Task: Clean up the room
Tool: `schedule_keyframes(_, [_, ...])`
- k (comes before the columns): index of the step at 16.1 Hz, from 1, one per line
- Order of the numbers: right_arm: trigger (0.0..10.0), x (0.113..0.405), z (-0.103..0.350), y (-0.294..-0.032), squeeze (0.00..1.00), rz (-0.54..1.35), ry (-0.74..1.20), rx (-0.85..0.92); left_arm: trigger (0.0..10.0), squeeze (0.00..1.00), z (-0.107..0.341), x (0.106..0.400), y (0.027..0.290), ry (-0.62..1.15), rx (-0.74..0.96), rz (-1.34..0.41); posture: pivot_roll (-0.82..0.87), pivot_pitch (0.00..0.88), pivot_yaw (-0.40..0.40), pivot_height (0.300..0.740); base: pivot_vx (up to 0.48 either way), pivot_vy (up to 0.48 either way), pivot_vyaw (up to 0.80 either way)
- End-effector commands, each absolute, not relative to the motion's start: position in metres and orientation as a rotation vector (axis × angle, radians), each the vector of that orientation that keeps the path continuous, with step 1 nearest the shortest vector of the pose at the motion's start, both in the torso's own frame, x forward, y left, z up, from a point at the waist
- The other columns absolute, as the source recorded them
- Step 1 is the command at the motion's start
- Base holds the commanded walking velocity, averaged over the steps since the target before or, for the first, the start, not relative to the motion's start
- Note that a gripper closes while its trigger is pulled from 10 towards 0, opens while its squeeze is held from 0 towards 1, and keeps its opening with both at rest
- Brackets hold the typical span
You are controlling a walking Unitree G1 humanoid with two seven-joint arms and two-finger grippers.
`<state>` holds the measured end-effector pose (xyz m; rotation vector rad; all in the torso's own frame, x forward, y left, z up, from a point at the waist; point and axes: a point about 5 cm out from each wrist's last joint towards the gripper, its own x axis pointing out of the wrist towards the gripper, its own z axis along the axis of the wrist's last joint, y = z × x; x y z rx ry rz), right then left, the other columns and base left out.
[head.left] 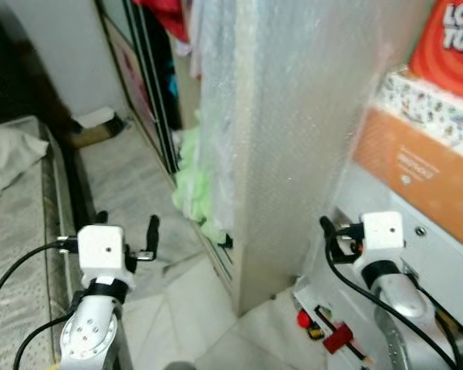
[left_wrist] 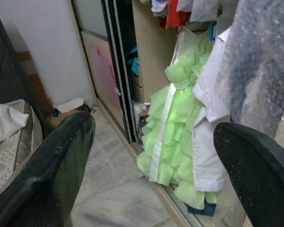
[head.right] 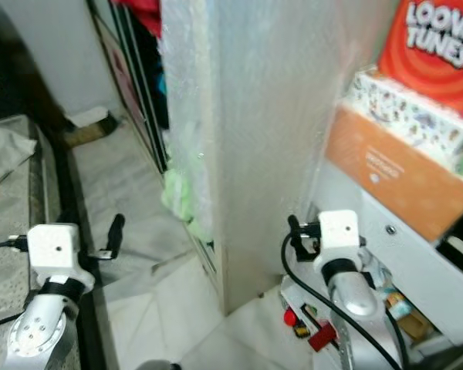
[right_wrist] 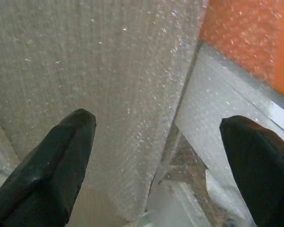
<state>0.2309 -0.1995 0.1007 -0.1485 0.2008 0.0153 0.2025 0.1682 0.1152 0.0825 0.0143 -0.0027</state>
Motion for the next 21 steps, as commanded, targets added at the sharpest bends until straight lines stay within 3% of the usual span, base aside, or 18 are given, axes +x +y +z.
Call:
schedule_keyframes(1, [10.0, 0.2309, 0.1065, -0.1978, 0.00, 0.032, 0.178, -0.148, 10.0, 0.00, 0.1179, 0.2038, 0.1718, 0.012, 0.097, 0.000, -0.02, 0.000, -0.035, 0.740, 0.000, 0.000, 0.00])
schedule_keyframes(21, [10.0, 0.2379, 0.0968, -0.1957, 0.00, 0.062, 0.195, -0.157, 10.0, 0.00, 0.1180, 0.2134, 0.1680, 0.009, 0.106, -0.036, -0.02, 0.000, -0.031, 0.740, 0.000, 0.000, 0.71])
